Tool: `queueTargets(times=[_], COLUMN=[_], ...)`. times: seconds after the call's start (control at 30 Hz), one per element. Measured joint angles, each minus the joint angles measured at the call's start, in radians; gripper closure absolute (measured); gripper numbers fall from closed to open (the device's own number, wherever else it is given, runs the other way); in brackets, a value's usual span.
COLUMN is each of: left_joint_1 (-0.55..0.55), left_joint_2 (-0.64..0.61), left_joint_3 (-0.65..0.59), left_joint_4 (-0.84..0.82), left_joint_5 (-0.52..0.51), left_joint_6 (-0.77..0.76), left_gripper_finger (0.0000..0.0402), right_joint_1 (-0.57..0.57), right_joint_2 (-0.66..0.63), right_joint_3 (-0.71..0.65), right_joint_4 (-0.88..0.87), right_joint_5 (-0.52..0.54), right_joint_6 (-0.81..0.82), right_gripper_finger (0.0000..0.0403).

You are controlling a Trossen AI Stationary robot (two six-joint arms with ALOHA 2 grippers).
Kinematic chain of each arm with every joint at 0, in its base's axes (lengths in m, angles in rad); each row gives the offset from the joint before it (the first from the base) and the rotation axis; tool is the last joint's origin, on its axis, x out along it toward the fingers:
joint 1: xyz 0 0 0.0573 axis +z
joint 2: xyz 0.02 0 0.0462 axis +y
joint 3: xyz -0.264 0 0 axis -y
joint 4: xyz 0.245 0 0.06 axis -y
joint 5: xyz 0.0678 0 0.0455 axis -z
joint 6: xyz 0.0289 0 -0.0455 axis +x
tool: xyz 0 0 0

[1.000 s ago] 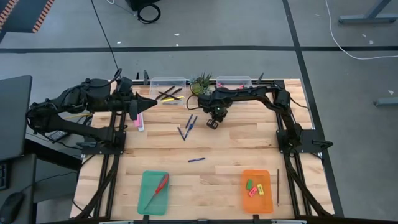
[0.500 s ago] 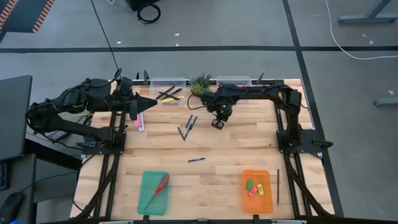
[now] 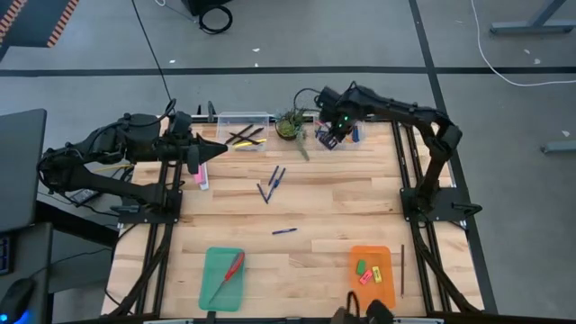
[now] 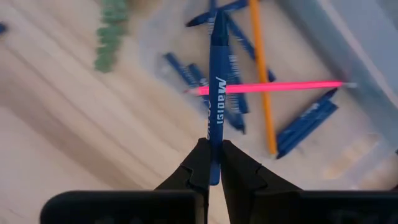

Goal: Sort crayons/erasers/pens/pencils in bins
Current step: Put the blue crayon into the right transparent bin

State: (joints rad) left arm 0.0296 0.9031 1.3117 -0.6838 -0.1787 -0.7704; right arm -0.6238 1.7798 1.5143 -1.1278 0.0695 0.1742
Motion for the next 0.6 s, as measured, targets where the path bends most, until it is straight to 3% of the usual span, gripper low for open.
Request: queueTargets(times=[0.23, 0.6], left_joint_1=[0.0, 0.0], left_joint_2=[0.0, 0.0], left_joint_3=[0.0, 0.0], left_joint_4=[0.0, 0.0], left_joint_5=[0.0, 0.0], left_joint_6=[0.023, 0.023], left_gripper_finger=[0.036, 0.0357], right_joint_1=[-0.091, -0.109], right_joint_2=[0.006, 0.006], right_joint_3=[0.0, 0.0], right_joint_4=[0.006, 0.005], right_joint_5=[-0.024, -0.027], right_joint_6=[-0.054, -0.052], right_gripper_finger=[0.0362, 0.0306])
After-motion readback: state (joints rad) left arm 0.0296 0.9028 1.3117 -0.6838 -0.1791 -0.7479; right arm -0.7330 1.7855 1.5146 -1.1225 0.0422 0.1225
